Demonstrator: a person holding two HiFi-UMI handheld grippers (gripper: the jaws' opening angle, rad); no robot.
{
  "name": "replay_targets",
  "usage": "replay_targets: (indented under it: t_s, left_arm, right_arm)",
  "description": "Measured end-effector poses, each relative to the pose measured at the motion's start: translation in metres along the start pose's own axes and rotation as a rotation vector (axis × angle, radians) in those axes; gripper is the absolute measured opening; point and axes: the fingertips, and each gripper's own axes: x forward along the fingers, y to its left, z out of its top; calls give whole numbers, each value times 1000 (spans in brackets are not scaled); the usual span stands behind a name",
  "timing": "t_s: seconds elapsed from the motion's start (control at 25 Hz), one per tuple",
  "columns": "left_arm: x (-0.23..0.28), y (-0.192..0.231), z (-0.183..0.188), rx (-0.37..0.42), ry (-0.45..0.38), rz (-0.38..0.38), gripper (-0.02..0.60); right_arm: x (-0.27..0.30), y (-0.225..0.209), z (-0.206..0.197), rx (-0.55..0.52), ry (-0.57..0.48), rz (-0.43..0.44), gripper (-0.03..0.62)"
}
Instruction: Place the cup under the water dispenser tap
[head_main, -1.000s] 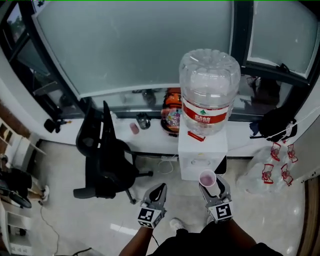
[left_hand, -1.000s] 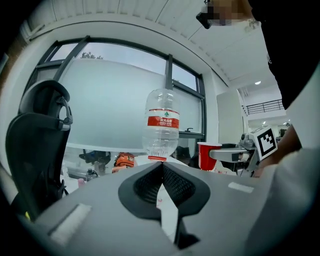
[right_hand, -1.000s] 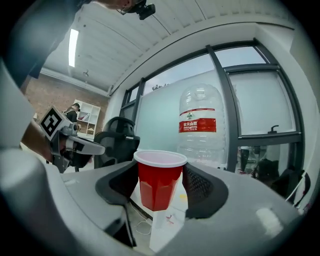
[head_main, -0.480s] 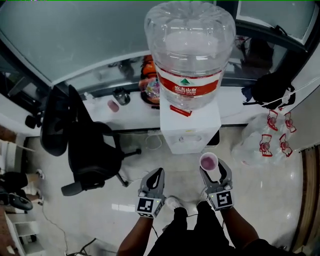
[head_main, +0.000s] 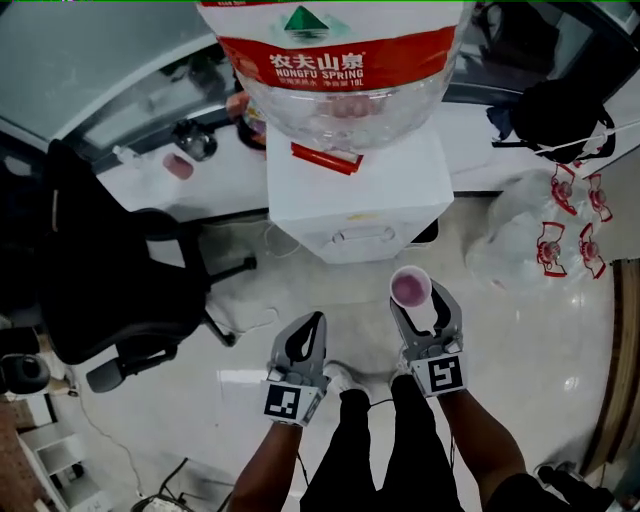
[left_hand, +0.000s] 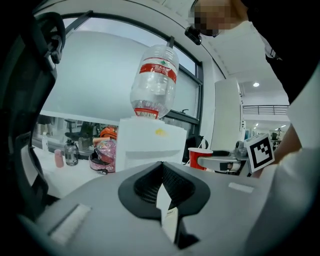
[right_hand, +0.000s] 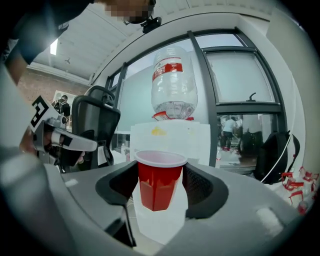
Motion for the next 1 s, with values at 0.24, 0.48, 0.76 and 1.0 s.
replay_targets:
  t_s: [0.24, 0.48, 0.76, 1.0]
  left_arm:
    - [21, 8, -59, 13, 3, 16, 17]
    - [42, 28, -100, -5, -28, 63, 17]
    - [49, 50, -144, -59, -12, 119, 15]
    - [57, 48, -162, -59, -10, 84, 15]
  right_arm:
    - [27, -12, -76, 33, 19, -27, 275]
    - [60, -11, -140, 3, 23, -34, 276]
    - [98, -18, -184, -31, 31, -42, 277]
    - [120, -22, -202, -11, 36, -62, 278]
